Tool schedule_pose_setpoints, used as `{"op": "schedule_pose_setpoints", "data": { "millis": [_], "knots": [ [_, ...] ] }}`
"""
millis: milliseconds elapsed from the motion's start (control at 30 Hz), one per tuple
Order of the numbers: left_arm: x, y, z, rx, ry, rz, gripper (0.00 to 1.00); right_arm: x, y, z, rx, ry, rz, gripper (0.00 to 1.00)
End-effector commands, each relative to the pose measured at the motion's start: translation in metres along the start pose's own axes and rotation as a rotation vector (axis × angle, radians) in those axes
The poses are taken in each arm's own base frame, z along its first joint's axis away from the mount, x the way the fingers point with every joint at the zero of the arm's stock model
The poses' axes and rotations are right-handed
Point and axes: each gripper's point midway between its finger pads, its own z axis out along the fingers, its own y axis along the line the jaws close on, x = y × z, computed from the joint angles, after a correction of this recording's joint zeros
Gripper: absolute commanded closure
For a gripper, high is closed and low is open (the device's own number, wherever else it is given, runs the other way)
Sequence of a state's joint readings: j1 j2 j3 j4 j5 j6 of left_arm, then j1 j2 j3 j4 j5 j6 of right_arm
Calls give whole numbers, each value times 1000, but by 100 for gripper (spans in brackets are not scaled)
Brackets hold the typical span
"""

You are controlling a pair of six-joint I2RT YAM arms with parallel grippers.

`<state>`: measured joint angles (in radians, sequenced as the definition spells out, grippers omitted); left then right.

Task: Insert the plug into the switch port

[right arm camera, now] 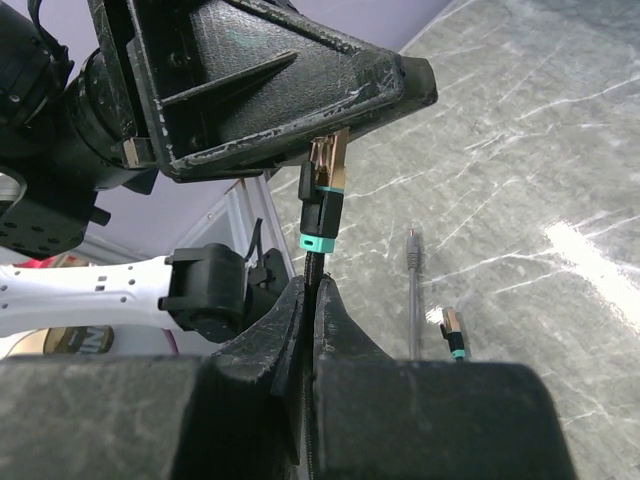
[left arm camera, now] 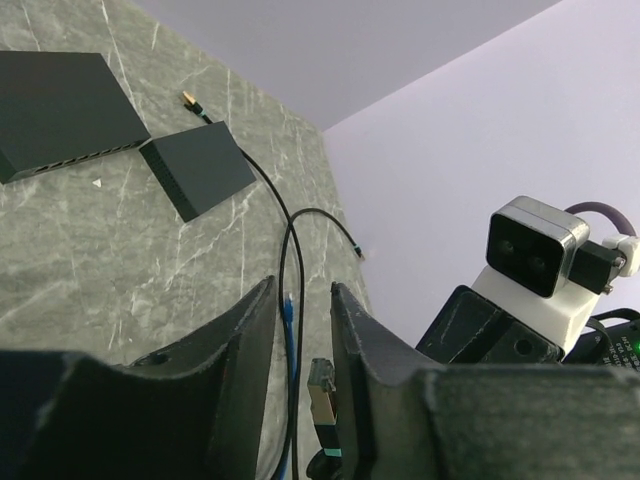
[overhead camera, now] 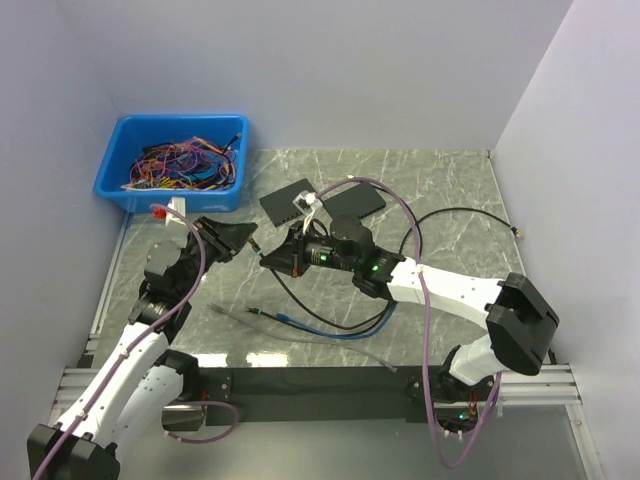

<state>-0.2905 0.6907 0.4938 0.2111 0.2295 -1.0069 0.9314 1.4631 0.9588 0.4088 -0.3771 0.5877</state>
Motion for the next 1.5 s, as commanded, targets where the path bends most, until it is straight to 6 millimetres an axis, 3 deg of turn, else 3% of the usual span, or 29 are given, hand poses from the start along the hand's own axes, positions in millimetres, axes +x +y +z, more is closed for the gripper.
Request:
{"op": "schedule_pose_setpoints", "data": {
  "millis": [0,333,433,567,667,700,800,933,1100,1467],
  "knots": [
    [4,-6,0,34,29,37,65,-31,17,3,-62,-93,-25,100],
    [5,-8,-1,45,29,38,67,-31,8,5,-33,-104,-7,100],
    [6,-6,-1,41,34,38,76,-34,8,6,-38,-110,-2,100],
    [6,-5,0,39,36,36,97,-32,8,9,-44,-100,1,100],
    [5,-4,0,27,34,38,100,-28,4,9,-28,-79,-5,100],
    [6,-1,1,12,36,33,100,-29,2,9,-13,-74,-12,96],
    [5,6,1,-49,43,24,100,-34,-5,4,67,-67,-66,62],
    [3,11,-1,-95,43,12,99,-47,-9,-9,158,-98,-141,44],
    [2,9,-1,-105,44,-4,99,-57,-4,-15,212,-104,-220,44],
    [6,13,3,-107,56,-15,100,-39,-4,10,208,-38,-232,51]
  ]
}}
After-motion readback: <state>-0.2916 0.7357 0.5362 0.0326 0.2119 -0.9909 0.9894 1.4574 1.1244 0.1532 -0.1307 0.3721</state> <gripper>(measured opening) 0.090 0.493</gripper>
